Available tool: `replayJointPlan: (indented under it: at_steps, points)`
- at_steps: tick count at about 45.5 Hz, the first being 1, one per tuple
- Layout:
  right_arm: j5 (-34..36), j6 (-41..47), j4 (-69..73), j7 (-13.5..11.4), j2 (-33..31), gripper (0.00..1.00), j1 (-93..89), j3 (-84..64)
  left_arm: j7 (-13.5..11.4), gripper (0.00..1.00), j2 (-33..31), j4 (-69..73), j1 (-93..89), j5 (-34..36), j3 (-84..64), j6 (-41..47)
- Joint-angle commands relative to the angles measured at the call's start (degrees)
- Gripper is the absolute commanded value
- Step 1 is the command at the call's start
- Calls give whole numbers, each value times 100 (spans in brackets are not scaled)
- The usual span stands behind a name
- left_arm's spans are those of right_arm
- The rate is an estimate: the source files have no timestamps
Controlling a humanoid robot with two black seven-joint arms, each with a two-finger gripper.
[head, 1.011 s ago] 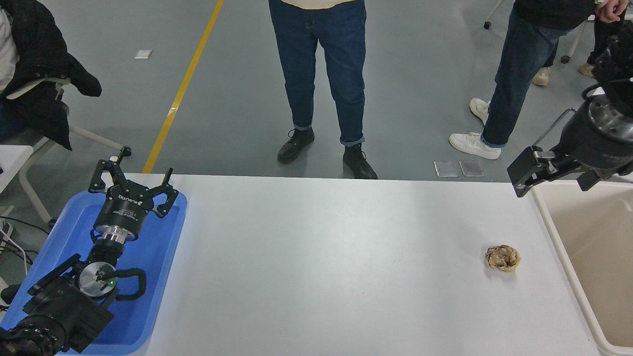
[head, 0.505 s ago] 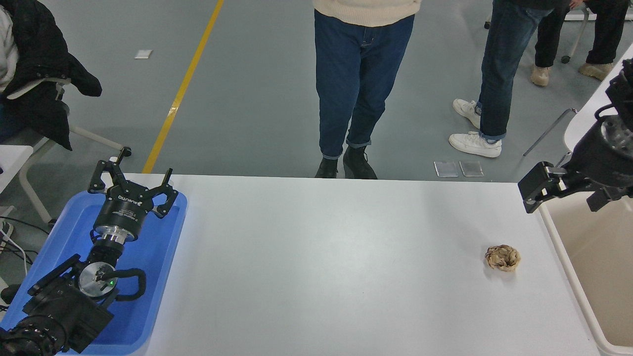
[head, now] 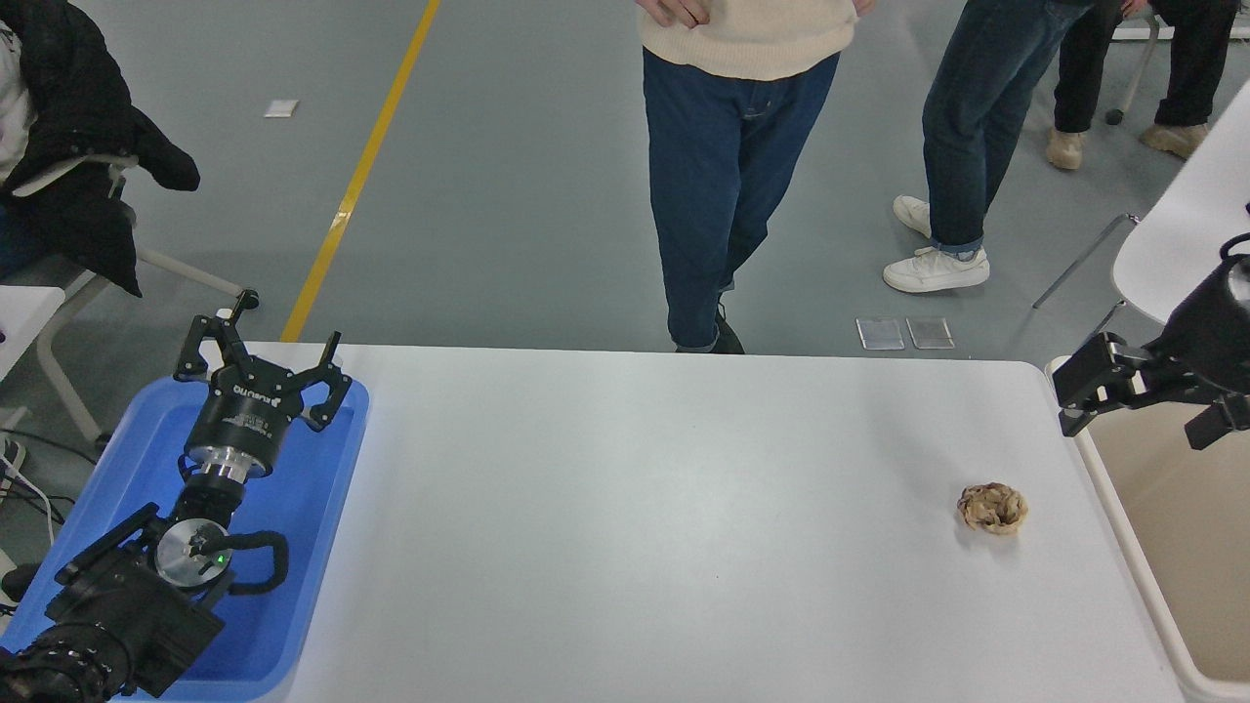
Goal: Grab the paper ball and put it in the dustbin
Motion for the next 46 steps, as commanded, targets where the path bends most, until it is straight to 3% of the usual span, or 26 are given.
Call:
replayJointPlan:
  at_steps: [1, 13, 27, 46]
  points:
    - [-522, -1018, -283, -4, 78, 98, -1332, 597, 2, 100, 0, 3, -9, 0, 0, 0]
    - [-1217, -2663, -652, 4, 307, 98, -2326, 1081, 2, 100, -9, -6, -9, 0, 0, 0]
    - [-1199, -2769, -2032, -4, 719, 98, -3644, 1889, 10, 100, -9, -6, -9, 9, 0, 0]
    - [-1112, -3112, -2797, -4, 1229, 98, -4374, 2074, 10, 100, -9, -6, -17, 0, 0, 0]
